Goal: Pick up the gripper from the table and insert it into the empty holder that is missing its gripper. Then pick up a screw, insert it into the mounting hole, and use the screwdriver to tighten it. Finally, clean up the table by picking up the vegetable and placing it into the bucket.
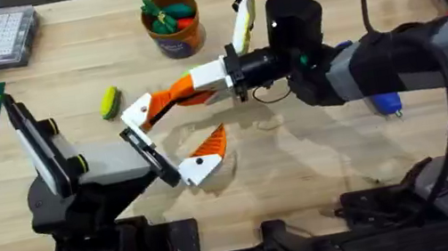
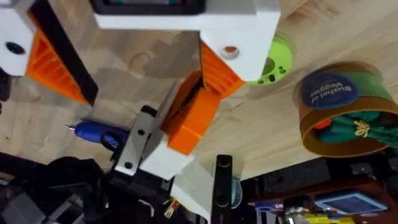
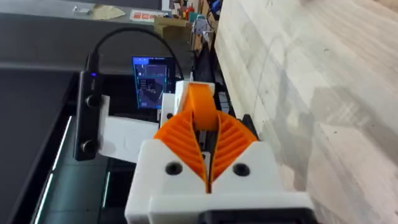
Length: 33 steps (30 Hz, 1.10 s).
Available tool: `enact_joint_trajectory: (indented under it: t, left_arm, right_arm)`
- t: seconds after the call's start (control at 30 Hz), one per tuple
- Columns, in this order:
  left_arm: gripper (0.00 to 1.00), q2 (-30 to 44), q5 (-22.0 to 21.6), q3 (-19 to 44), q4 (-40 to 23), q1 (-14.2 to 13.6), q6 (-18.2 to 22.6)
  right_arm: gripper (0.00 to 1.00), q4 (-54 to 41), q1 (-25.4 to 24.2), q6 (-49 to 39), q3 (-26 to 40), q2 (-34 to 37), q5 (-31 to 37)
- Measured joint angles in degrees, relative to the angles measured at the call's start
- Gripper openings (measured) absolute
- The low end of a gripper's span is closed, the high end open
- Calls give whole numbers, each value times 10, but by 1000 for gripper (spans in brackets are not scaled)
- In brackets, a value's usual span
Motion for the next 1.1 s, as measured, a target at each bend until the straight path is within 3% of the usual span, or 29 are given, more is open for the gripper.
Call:
enact_joint_trajectory:
  t: [0.3, 0.93, 1.1]
  left_arm:
    - [986, 0, -4, 0, 1, 0, -1]
    - [986, 0, 50, 0, -4, -11, 1]
    - [986, 0, 51, 0, -5, -11, 2]
  right_arm:
    - [8, 0, 3, 0, 0, -2, 7]
    - [418, -5, 16, 2, 0, -2, -10]
    - [782, -6, 0, 3, 0, -2, -15]
